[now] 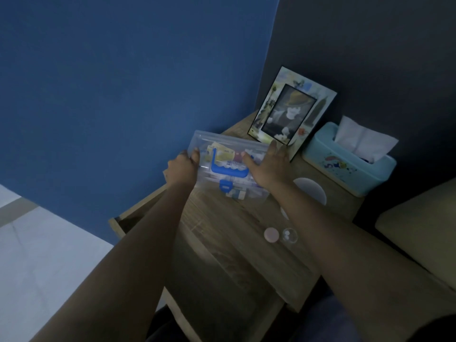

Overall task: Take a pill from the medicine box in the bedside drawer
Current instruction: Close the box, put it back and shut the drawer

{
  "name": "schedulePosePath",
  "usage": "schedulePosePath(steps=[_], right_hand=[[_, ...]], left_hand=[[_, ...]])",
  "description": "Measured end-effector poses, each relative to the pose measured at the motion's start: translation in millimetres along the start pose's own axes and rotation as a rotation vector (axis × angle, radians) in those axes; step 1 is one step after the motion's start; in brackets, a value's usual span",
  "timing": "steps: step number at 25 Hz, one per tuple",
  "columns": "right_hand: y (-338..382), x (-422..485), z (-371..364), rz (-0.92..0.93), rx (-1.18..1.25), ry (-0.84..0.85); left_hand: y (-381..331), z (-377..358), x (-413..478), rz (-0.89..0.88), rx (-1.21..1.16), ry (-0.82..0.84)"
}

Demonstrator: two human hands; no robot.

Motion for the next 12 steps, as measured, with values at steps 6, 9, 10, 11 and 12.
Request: schedulePosePath(steps=[6, 9, 10, 11, 12], right_hand=[[3, -8, 7, -0.052, 0.015, -0.057], [15, -25, 15, -0.045, 0.029, -0.049], [24, -33, 18, -0.029, 0.041, -0.063], [32, -44, 22, -0.019, 0.062, -0.076], [41, -56, 26, -0.017, 0.097, -0.080]], left_hand=[[-4, 2, 5, 0.029, 0.048, 0.109], [1, 22, 5, 0.000, 0.069, 0.127], [4, 33, 4, -0.003, 0.070, 0.116], [7, 46, 2, -0.007, 0.066, 0.096], [9, 61, -1, -0.014, 0.062, 0.074]])
Point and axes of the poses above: each hand's wrist, its own x-axis towards the middle knuckle, its own z-axis out of the back of the hand, y = z × x, the point moved 7 cm from there along x, towards the middle knuckle, and after that the axes turned 11 degrees about -z, right-handed, at the moved point
